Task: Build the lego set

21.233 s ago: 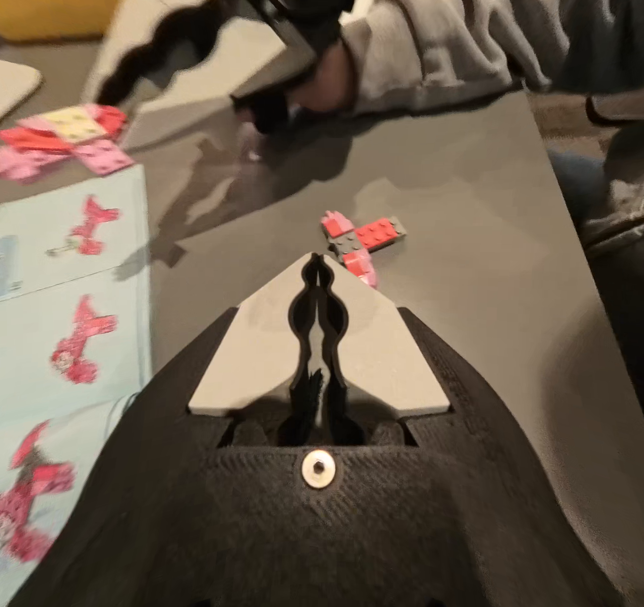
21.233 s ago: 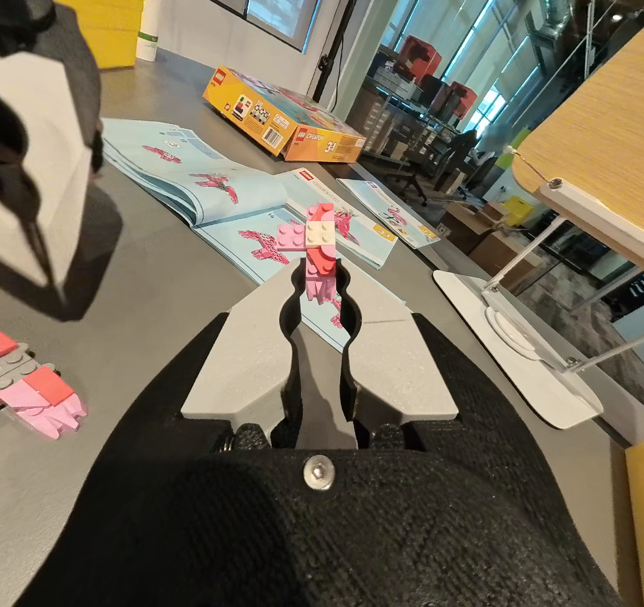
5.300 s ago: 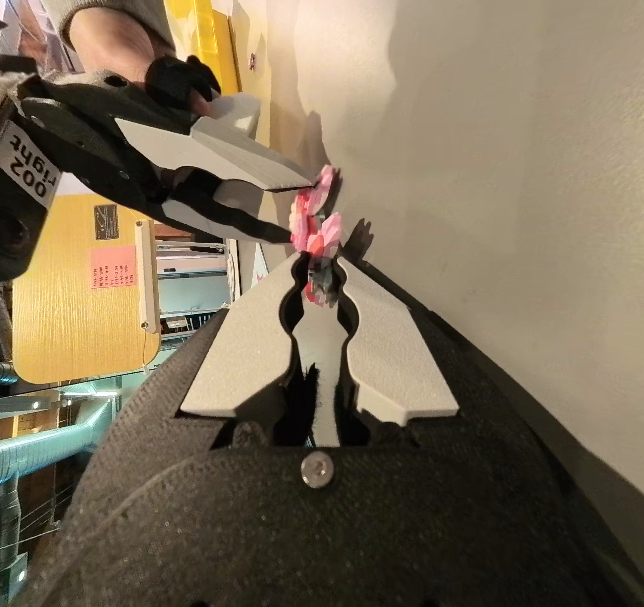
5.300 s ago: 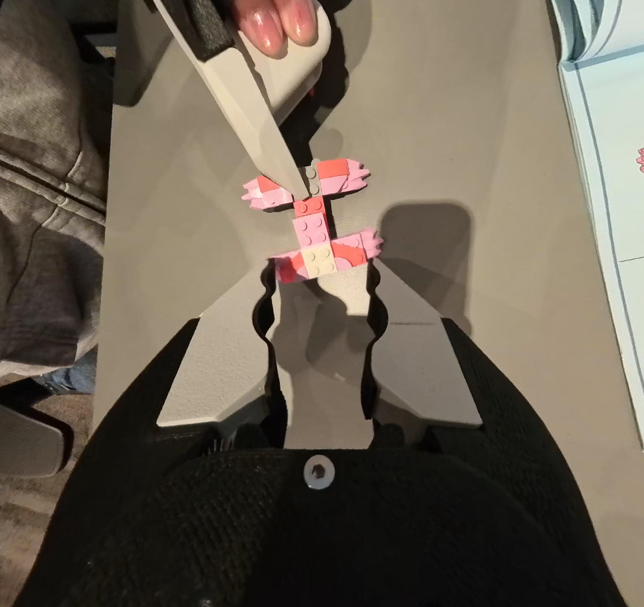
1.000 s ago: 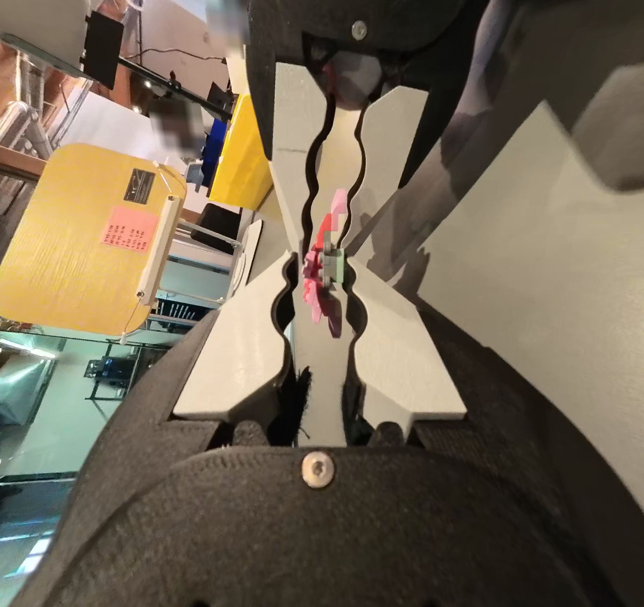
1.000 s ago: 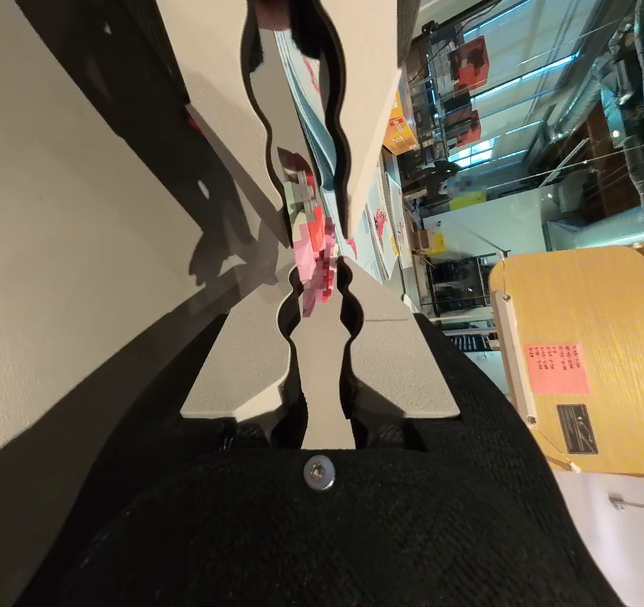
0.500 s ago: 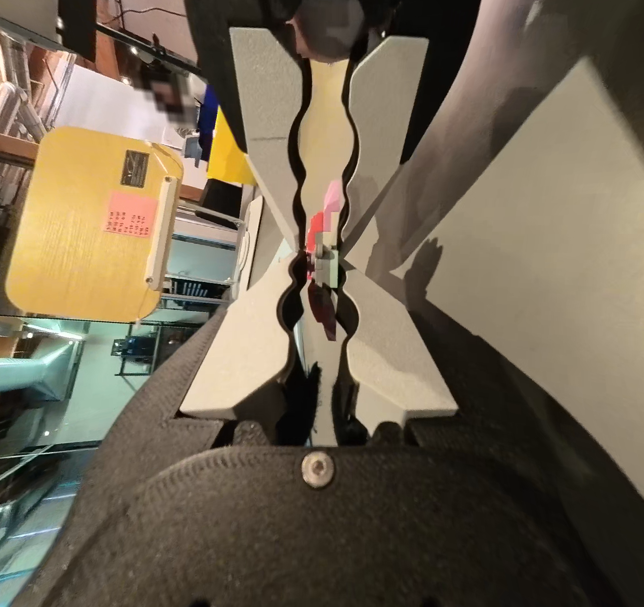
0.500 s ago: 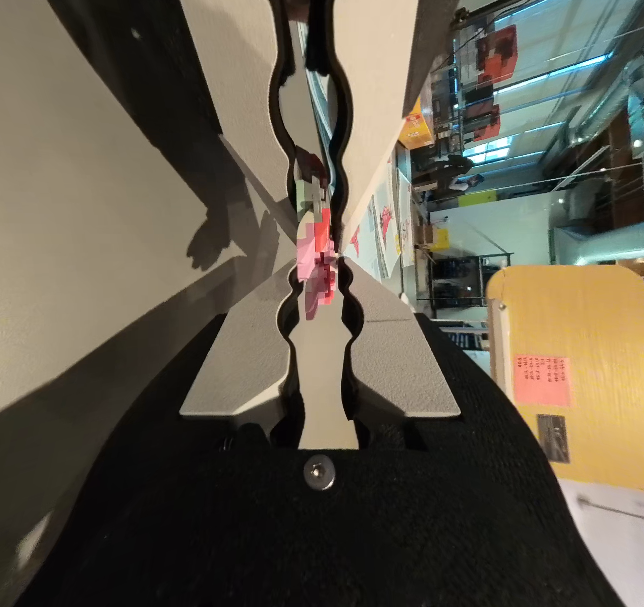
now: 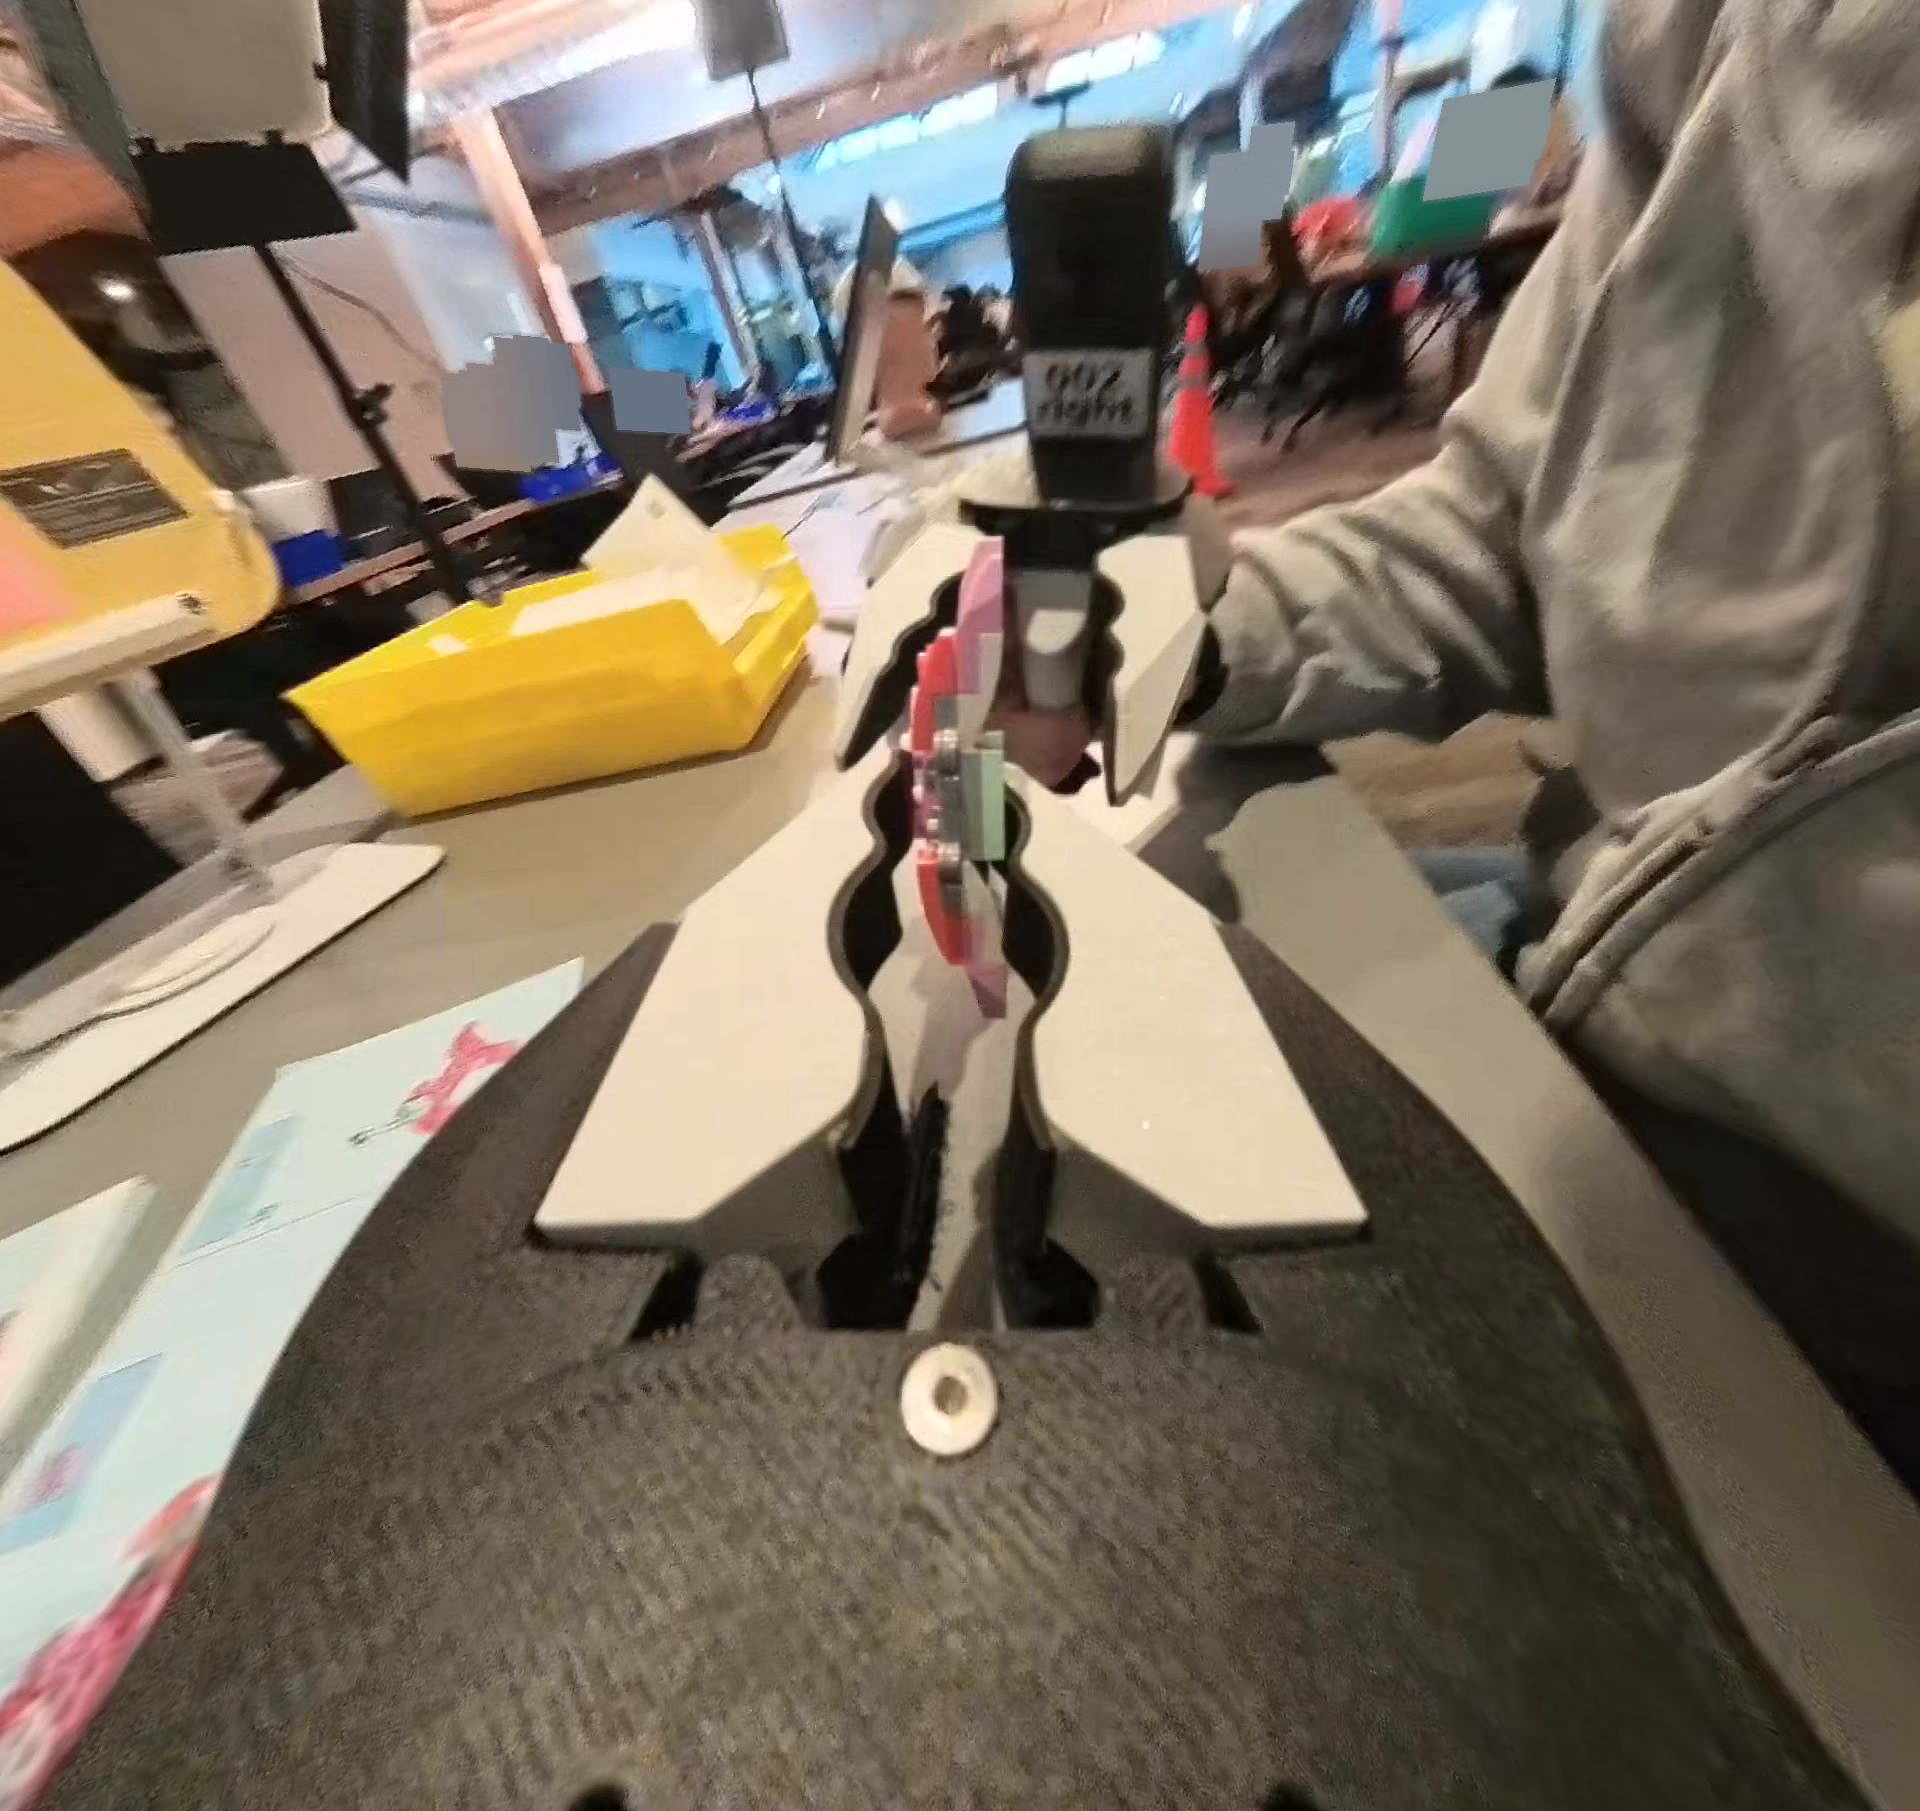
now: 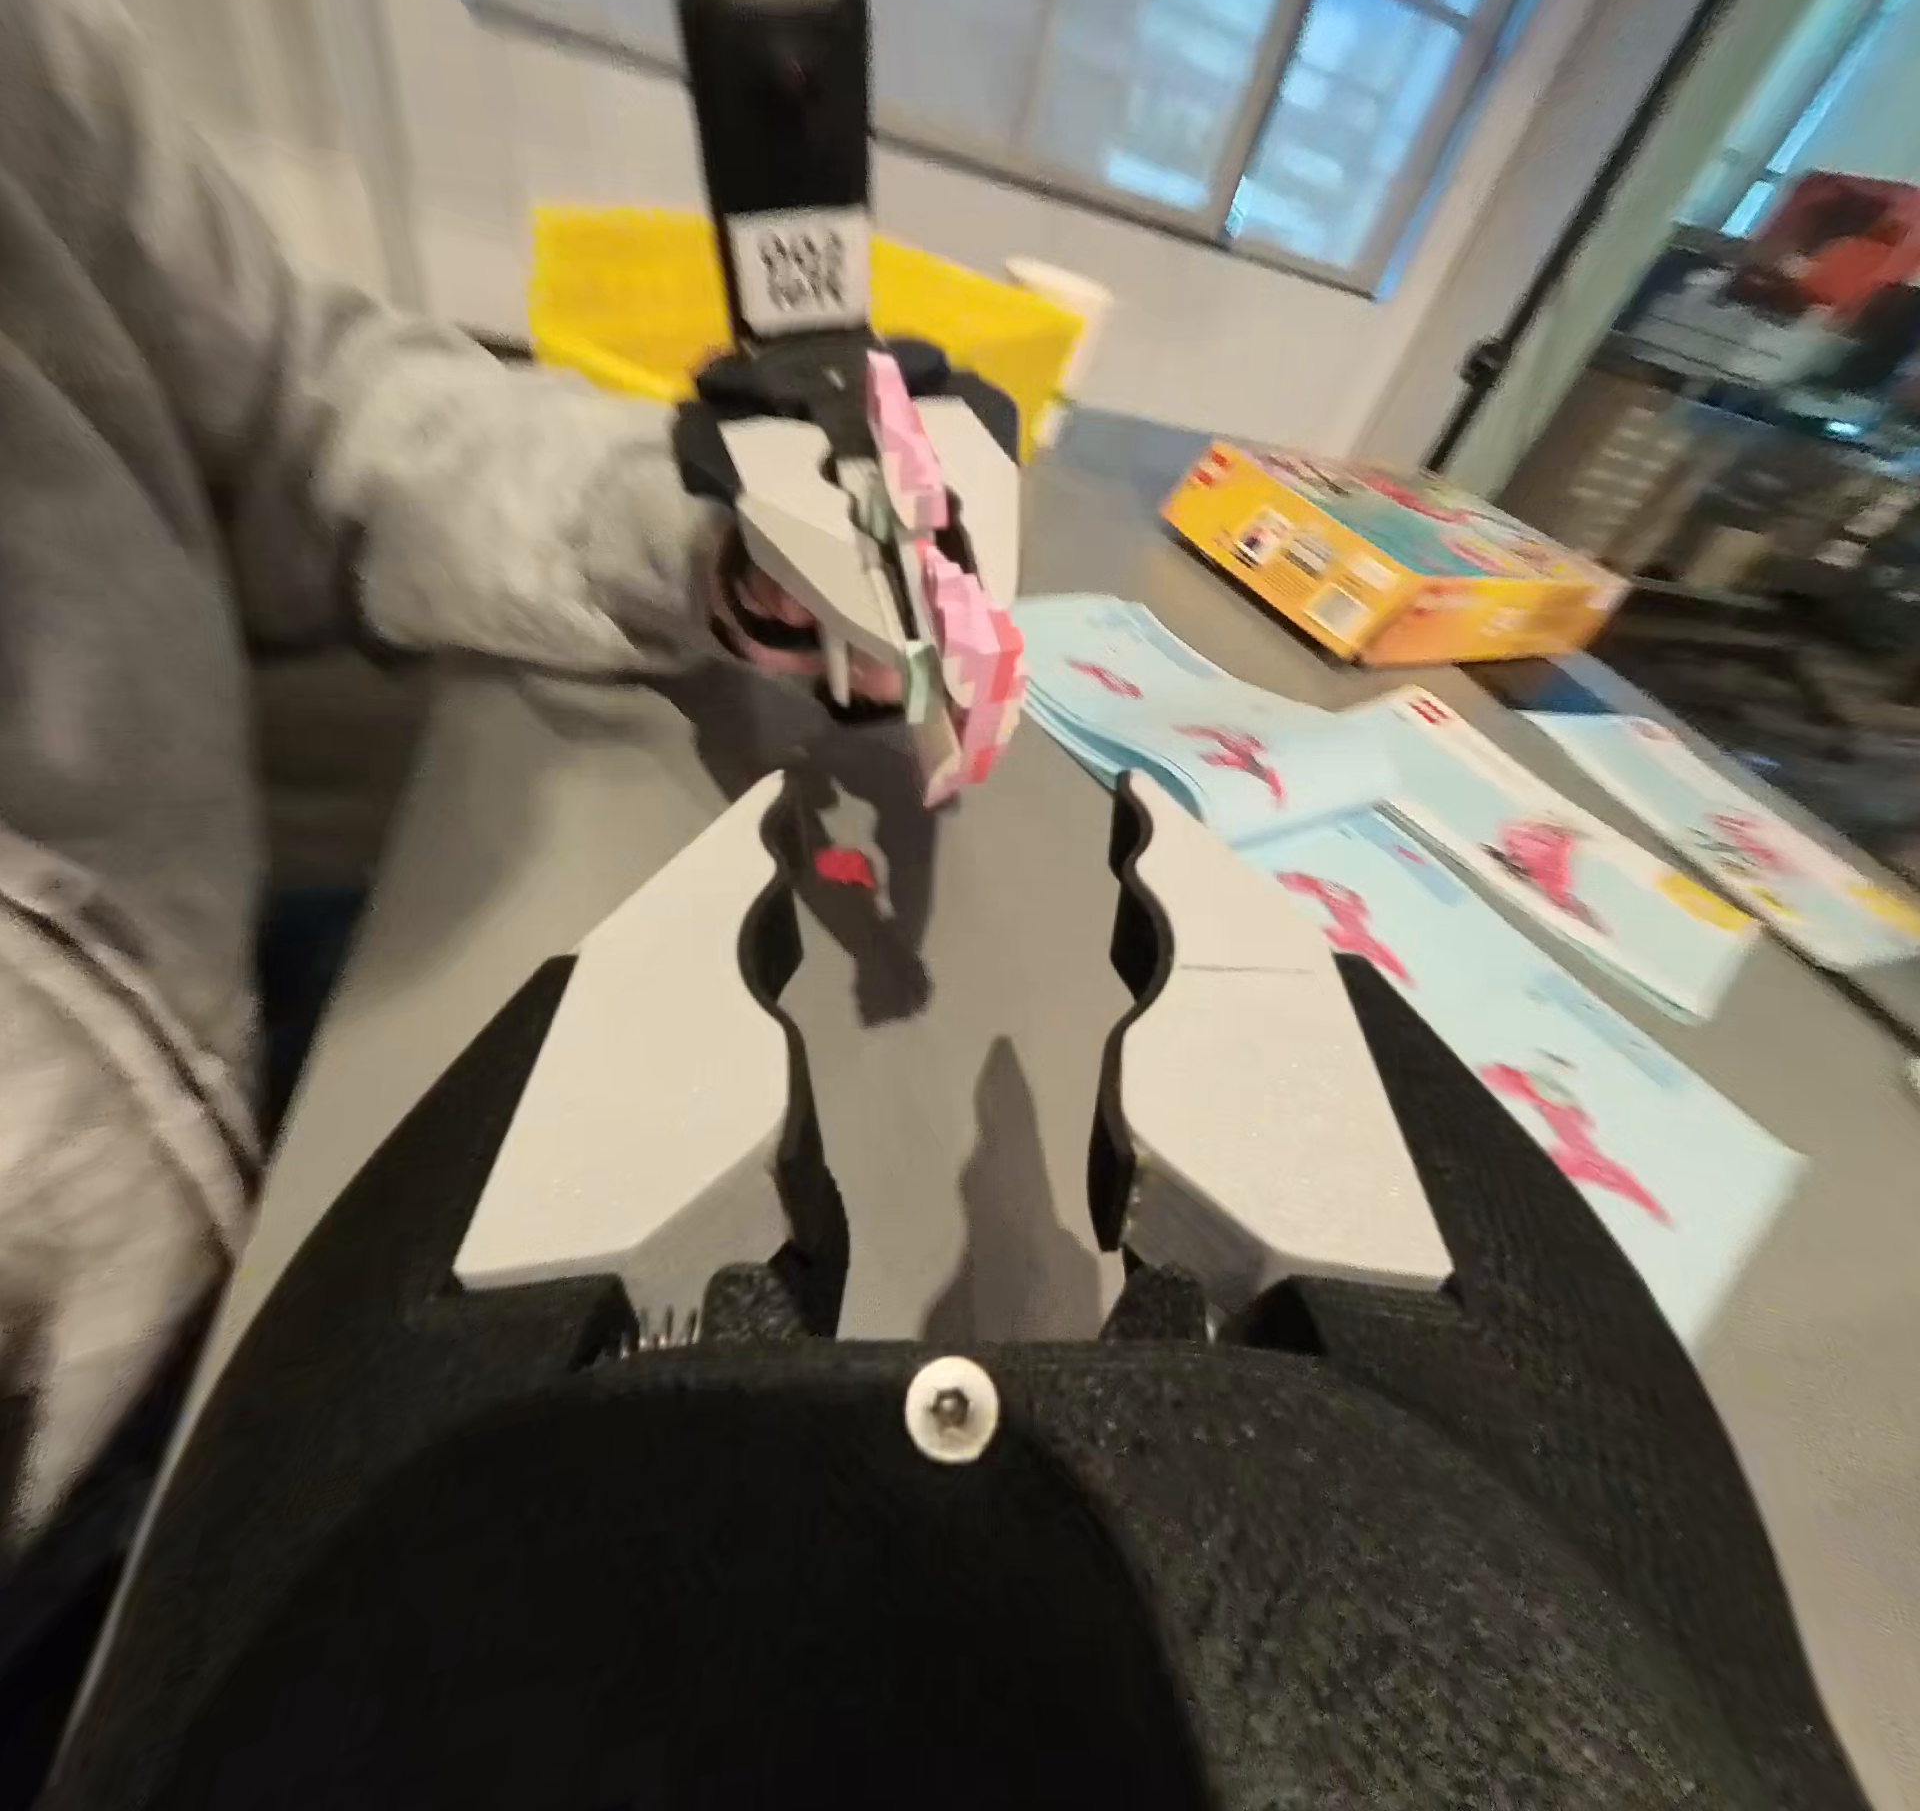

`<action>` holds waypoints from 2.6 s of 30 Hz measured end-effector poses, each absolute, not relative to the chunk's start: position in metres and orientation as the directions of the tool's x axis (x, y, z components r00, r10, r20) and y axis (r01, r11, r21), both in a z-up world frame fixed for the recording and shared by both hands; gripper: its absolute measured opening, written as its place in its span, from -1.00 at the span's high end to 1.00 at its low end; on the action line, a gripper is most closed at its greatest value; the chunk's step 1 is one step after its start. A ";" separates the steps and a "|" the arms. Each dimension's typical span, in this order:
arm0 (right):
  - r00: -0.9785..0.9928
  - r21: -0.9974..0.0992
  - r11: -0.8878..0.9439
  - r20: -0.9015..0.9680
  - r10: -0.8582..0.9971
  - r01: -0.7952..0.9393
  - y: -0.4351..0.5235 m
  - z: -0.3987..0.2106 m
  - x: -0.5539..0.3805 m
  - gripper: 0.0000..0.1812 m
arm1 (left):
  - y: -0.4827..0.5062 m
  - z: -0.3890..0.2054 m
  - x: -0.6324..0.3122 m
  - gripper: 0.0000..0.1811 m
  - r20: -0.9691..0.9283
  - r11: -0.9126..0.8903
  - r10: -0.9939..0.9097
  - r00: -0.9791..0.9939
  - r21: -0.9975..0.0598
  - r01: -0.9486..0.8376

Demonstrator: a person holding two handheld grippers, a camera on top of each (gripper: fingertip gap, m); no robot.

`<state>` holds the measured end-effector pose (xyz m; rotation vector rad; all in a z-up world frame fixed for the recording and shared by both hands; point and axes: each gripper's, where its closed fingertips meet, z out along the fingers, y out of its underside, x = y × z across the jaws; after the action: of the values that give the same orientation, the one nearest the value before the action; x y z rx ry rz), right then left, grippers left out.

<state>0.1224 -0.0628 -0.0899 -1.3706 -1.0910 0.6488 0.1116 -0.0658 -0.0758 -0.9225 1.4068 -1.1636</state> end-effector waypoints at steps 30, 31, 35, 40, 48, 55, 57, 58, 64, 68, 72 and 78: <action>0.287 -0.919 0.233 0.327 0.900 0.317 -0.065 -0.111 0.108 0.82 | -0.079 -0.092 0.116 0.87 -0.338 0.344 -0.918 -0.205 -0.939 0.008; 0.280 -0.921 0.230 0.322 0.904 0.315 -0.067 -0.112 0.108 0.82 | -0.079 -0.096 0.117 0.88 -0.346 0.358 -0.914 -0.213 -0.934 -0.020; 0.263 -0.922 0.216 0.307 0.915 0.322 -0.068 -0.116 0.111 0.82 | -0.079 -0.107 0.118 0.84 -0.318 0.345 -0.916 -0.246 -0.936 -0.075; 0.247 -0.922 0.220 0.304 0.920 0.318 -0.069 -0.116 0.112 0.82 | -0.078 -0.109 0.118 0.78 -0.351 0.378 -0.907 -0.232 -0.922 -0.085; 0.239 -0.930 0.220 0.295 0.925 0.294 -0.071 -0.115 0.113 0.82 | -0.078 -0.112 0.119 0.84 -0.340 0.369 -0.911 -0.234 -0.925 -0.092; 0.272 -0.918 0.209 0.307 0.912 0.336 -0.066 -0.121 0.113 0.83 | -0.071 -0.118 0.118 0.88 -0.360 0.397 -0.909 -0.210 -0.902 -0.172; 0.278 -0.912 0.209 0.315 0.907 0.352 -0.064 -0.122 0.113 0.83 | -0.070 -0.119 0.119 0.88 -0.372 0.408 -0.906 -0.200 -0.894 -0.185; 0.282 -0.911 0.209 0.318 0.905 0.356 -0.064 -0.123 0.114 0.83 | -0.069 -0.120 0.120 0.88 -0.377 0.412 -0.905 -0.197 -0.891 -0.191; 0.297 -0.861 0.340 0.460 0.836 0.377 -0.060 -0.117 0.116 0.82 | -0.062 -0.115 0.122 0.81 -0.324 0.348 -0.933 -0.154 -0.922 -0.171; 0.259 -0.804 0.414 0.548 0.796 0.427 -0.060 -0.119 0.120 0.82 | -0.063 -0.105 0.116 0.63 -0.441 0.456 -0.888 -0.128 -0.882 -0.118; 0.220 -0.806 0.406 0.530 0.819 0.431 -0.062 -0.124 0.118 0.82 | -0.069 -0.119 0.121 0.65 -0.503 0.526 -0.849 -0.165 -0.833 -0.172; 0.179 -0.789 0.414 0.536 0.825 0.454 -0.062 -0.132 0.114 0.81 | -0.071 -0.124 0.123 0.88 -0.543 0.567 -0.822 -0.171 -0.806 -0.167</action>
<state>0.1142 -0.0623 -0.1316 -1.2123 -1.4549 0.3825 0.1227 -0.0715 -0.1242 -0.8376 1.6699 -0.7226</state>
